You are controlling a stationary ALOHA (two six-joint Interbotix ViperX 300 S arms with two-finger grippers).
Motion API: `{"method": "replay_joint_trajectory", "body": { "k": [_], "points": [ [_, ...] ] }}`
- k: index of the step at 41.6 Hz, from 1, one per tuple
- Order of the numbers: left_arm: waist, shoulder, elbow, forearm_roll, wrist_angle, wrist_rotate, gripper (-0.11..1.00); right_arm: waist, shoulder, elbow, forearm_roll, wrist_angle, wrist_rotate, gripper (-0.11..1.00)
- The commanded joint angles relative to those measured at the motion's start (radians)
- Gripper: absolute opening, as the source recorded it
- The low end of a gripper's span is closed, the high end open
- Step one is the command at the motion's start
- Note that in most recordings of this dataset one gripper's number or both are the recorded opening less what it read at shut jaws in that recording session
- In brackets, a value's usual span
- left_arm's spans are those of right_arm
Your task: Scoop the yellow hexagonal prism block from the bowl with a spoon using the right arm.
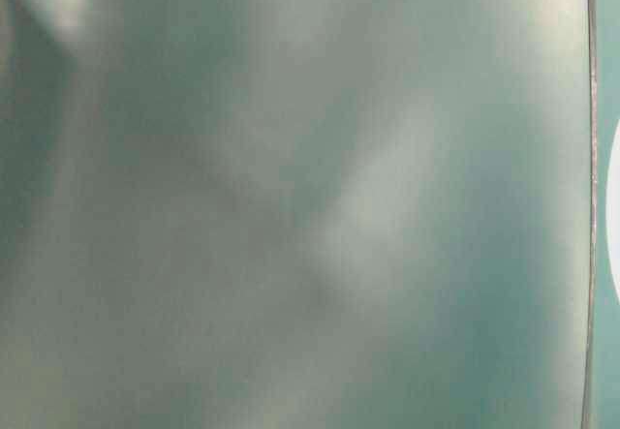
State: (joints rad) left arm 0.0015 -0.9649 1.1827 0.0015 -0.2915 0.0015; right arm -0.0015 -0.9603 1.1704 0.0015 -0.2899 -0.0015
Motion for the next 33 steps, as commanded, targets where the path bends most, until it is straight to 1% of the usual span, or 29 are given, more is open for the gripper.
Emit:
{"method": "replay_joint_trajectory", "body": {
  "k": [1,2,5,18,21,23,27,30,32,33],
  "points": [
    [0.002,0.009,-0.025,0.009,0.029,-0.008,0.0,-0.003,0.006,-0.014,0.003,-0.006,0.006,0.0],
    [0.002,0.011,-0.025,0.009,0.038,-0.008,0.0,-0.003,0.014,-0.014,0.011,-0.006,0.015,0.0],
    [0.002,0.011,-0.025,0.009,0.038,-0.008,0.0,-0.002,0.02,-0.014,0.012,-0.006,0.021,0.0],
    [0.002,0.011,-0.026,0.009,0.041,-0.008,0.0,-0.003,0.048,-0.011,0.012,-0.005,0.021,0.0],
    [0.002,0.012,-0.026,0.009,0.041,-0.009,0.0,-0.003,0.054,-0.011,0.012,0.003,0.021,0.02],
    [0.002,0.011,-0.026,0.009,0.041,-0.009,0.0,-0.002,0.058,-0.009,0.011,0.014,0.021,0.1],
    [0.002,0.011,-0.026,0.009,0.041,-0.009,0.0,-0.003,0.067,-0.008,0.011,0.032,0.021,0.37],
    [0.002,0.012,-0.026,0.011,0.043,-0.011,0.0,-0.002,0.077,-0.006,0.011,0.041,0.021,0.55],
    [0.002,0.011,-0.026,0.011,0.043,-0.011,0.0,-0.002,0.081,-0.005,0.011,0.041,0.021,0.62],
    [0.002,0.011,-0.026,0.011,0.043,-0.011,0.0,-0.003,0.086,-0.005,0.012,0.041,0.021,0.63]
  ]
}}
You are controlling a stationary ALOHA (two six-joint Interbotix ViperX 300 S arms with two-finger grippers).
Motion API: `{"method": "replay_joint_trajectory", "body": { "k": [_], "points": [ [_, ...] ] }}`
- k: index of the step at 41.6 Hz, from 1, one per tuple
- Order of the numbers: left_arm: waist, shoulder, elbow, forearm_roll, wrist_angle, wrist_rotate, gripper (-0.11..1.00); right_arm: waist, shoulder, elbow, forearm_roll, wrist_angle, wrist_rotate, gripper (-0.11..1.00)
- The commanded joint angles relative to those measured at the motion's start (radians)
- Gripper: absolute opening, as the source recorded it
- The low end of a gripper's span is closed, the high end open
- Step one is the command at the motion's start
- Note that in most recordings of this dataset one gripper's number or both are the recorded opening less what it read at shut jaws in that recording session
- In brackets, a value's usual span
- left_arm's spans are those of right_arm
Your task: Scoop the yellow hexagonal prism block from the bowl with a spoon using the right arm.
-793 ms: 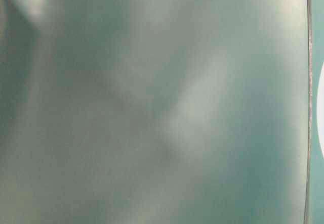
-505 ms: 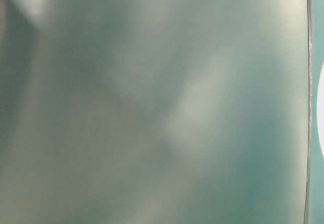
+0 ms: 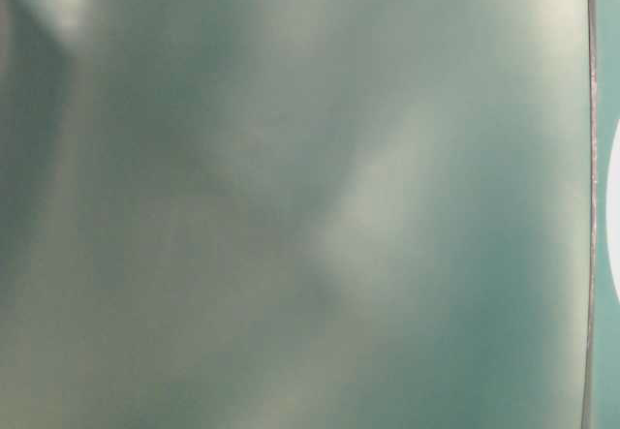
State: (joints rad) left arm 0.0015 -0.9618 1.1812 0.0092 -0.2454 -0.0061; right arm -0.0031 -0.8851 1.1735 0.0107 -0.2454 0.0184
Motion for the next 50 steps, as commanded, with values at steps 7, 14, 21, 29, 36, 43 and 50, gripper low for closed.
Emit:
{"method": "replay_joint_trajectory", "body": {
  "k": [7,14,21,29,36,43,50],
  "points": [
    [0.002,0.008,-0.023,0.003,-0.003,-0.003,0.0,0.008,0.061,0.005,0.014,-0.012,0.005,0.6],
    [0.002,0.009,-0.023,0.002,-0.003,-0.003,0.0,0.04,0.176,0.028,0.048,-0.101,0.008,0.6],
    [0.002,0.009,-0.021,0.003,0.002,0.002,0.0,0.103,0.324,0.067,0.075,-0.291,0.006,0.59],
    [0.002,0.009,-0.021,0.006,0.025,0.002,0.0,0.189,0.5,0.115,0.135,-0.525,0.006,0.59],
    [0.002,0.008,-0.021,0.006,0.032,0.002,0.0,0.279,0.64,0.161,0.225,-0.723,0.006,0.59],
    [0.002,0.008,-0.023,0.005,0.031,0.005,0.0,0.387,0.769,0.187,0.325,-0.887,0.006,0.59],
    [0.002,0.008,-0.023,0.006,0.025,0.006,0.0,0.476,0.896,0.195,0.439,-0.994,0.006,0.59]
  ]
}}
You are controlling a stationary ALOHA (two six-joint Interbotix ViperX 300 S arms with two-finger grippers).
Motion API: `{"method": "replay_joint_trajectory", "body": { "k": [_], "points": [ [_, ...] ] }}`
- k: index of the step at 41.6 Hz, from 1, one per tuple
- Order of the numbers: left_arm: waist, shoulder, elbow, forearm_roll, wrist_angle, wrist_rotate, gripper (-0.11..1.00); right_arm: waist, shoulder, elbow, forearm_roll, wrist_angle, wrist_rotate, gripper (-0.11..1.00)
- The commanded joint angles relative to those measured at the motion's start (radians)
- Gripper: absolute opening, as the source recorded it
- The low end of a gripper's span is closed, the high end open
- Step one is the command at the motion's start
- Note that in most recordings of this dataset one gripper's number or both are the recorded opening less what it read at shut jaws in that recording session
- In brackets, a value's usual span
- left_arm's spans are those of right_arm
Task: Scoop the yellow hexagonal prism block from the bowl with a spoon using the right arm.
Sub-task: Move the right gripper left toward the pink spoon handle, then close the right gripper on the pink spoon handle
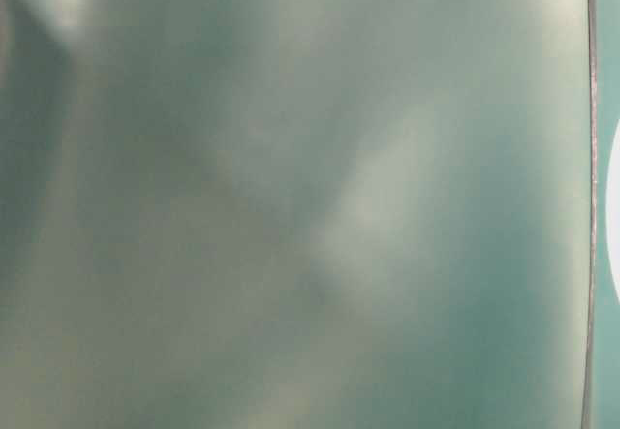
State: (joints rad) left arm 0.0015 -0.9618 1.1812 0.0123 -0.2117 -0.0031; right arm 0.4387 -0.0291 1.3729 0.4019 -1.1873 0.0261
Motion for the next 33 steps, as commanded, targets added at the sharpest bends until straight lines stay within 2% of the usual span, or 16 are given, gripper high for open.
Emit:
{"method": "replay_joint_trajectory", "body": {
  "k": [1,7,11,17,33],
  "points": [
    [0.003,0.008,-0.023,0.003,-0.009,0.003,0.0,0.044,0.052,-0.005,0.061,-0.061,-0.002,0.59],
    [0.003,0.009,-0.023,0.003,-0.009,0.003,0.0,0.101,0.143,-0.015,0.155,-0.1,0.005,0.59],
    [0.003,0.009,-0.023,0.003,-0.015,0.003,0.0,0.126,0.186,-0.015,0.181,-0.104,0.032,0.59],
    [0.005,0.009,-0.021,0.003,-0.021,0.003,0.0,0.146,0.23,-0.017,0.187,-0.106,0.072,0.59],
    [0.009,0.009,-0.021,0.003,-0.021,0.003,0.0,0.153,0.238,-0.02,0.186,-0.072,0.075,0.59]
  ]
}}
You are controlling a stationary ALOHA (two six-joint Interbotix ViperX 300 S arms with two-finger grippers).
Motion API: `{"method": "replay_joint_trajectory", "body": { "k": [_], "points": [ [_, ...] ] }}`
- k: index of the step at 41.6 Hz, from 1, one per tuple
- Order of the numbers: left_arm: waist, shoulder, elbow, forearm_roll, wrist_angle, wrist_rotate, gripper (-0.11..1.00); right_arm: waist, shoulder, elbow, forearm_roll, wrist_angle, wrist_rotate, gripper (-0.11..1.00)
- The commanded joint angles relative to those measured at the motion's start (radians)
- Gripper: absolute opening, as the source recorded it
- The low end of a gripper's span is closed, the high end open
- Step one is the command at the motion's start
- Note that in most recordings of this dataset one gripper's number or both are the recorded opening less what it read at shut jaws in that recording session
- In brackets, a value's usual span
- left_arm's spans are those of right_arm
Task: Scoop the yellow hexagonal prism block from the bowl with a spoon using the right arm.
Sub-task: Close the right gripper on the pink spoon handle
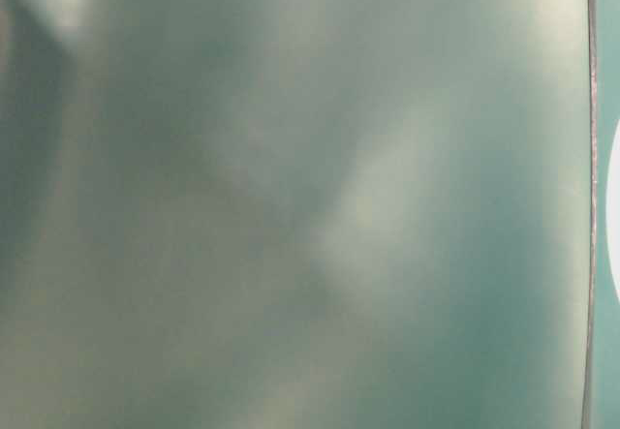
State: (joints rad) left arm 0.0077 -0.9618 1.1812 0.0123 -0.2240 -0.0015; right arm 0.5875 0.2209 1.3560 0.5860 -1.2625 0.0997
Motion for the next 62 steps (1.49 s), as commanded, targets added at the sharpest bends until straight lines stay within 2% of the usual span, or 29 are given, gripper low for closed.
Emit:
{"method": "replay_joint_trajectory", "body": {
  "k": [1,17,28,62],
  "points": [
    [0.005,0.009,-0.021,0.003,-0.009,0.002,0.0,0.005,-0.012,-0.003,0.002,0.005,0.002,0.59],
    [0.018,0.011,-0.018,0.002,-0.009,0.0,0.0,0.005,-0.012,-0.005,0.002,0.009,-0.012,0.57],
    [0.018,0.011,-0.018,0.002,-0.011,0.0,0.0,0.002,-0.012,-0.026,0.003,0.049,-0.052,0.56],
    [0.018,0.011,-0.017,0.003,-0.011,-0.005,0.0,-0.012,-0.021,-0.023,0.003,0.04,-0.072,0.56]
  ]
}}
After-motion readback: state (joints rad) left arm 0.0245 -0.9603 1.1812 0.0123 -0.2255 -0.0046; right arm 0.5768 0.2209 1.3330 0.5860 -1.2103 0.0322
